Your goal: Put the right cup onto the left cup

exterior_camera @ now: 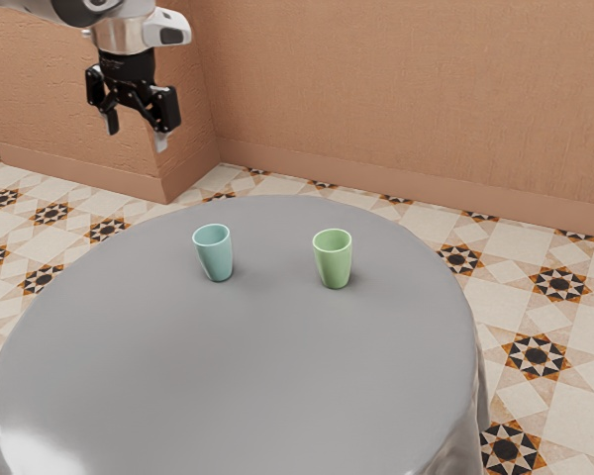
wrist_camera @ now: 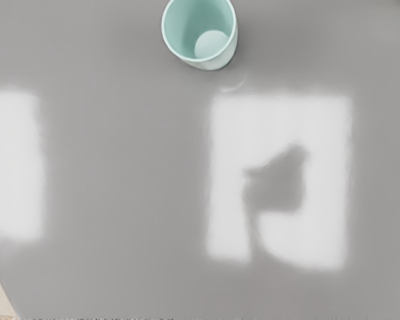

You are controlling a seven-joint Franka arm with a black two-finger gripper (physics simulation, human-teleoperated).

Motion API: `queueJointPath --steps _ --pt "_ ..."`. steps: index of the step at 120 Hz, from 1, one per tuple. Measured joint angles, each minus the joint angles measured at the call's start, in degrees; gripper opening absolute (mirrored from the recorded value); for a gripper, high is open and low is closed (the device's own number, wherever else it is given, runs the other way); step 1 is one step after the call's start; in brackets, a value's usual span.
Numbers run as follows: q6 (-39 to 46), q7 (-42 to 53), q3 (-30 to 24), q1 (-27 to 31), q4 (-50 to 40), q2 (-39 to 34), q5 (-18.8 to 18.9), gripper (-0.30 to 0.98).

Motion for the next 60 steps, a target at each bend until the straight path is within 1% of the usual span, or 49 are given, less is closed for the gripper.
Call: queueJointPath --steps 13,19,39,60 --pt "0.4 0.0 -0.5 0.0 -0.1 0.3 -0.1 0.69" --pt "1.1 0.0 -2.0 0.6 -0.1 0.7 0.0 0.69" --pt "4.6 -0.7 -5.7 -0.6 -0.1 4.4 0.3 0.69" --pt "8.5 -2.1 -6.7 -0.4 -0.1 7.6 0.3 0.69"
